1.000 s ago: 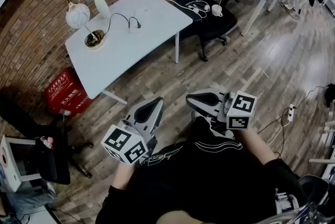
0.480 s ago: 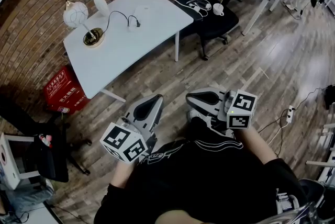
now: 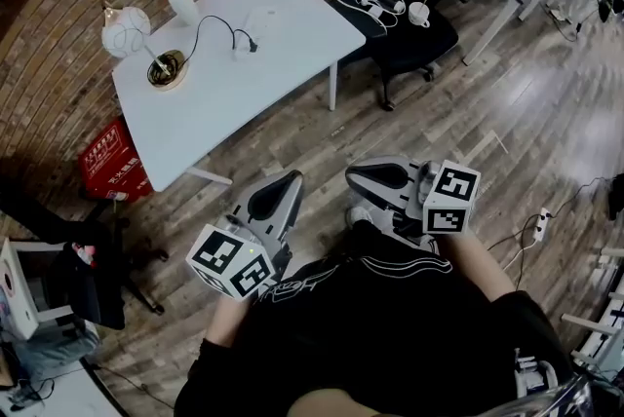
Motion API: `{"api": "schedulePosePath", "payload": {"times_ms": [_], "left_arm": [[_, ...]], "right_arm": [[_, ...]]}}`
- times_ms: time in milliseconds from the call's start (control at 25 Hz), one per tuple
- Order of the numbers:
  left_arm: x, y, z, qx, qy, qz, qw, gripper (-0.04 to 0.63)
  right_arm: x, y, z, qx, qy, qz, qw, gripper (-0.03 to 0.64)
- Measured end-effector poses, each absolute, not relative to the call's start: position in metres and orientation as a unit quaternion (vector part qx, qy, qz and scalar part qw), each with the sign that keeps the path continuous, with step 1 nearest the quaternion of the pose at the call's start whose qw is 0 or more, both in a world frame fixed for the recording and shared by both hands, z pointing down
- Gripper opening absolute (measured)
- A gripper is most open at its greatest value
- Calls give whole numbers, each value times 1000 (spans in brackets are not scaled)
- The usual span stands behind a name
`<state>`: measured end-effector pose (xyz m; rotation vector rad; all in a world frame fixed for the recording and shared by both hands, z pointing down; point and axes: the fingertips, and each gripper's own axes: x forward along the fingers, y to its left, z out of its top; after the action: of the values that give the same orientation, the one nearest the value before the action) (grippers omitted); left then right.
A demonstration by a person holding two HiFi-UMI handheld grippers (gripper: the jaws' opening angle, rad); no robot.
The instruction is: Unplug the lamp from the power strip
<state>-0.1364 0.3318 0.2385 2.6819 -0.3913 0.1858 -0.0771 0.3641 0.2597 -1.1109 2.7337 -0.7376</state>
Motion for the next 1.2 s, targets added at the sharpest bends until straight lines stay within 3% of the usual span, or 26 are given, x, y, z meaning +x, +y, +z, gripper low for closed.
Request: {"api": "schedulePosePath", "payload": {"times_ms": [560, 1200], "left_arm": [[-25, 248, 233, 960, -196, 21, 200, 5], [-42, 103, 274, 939, -251, 59, 227, 5]], "right_arm": [[41, 282, 255, -319, 918, -231, 45, -3], [42, 134, 284, -286, 923, -257, 30, -3]]}}
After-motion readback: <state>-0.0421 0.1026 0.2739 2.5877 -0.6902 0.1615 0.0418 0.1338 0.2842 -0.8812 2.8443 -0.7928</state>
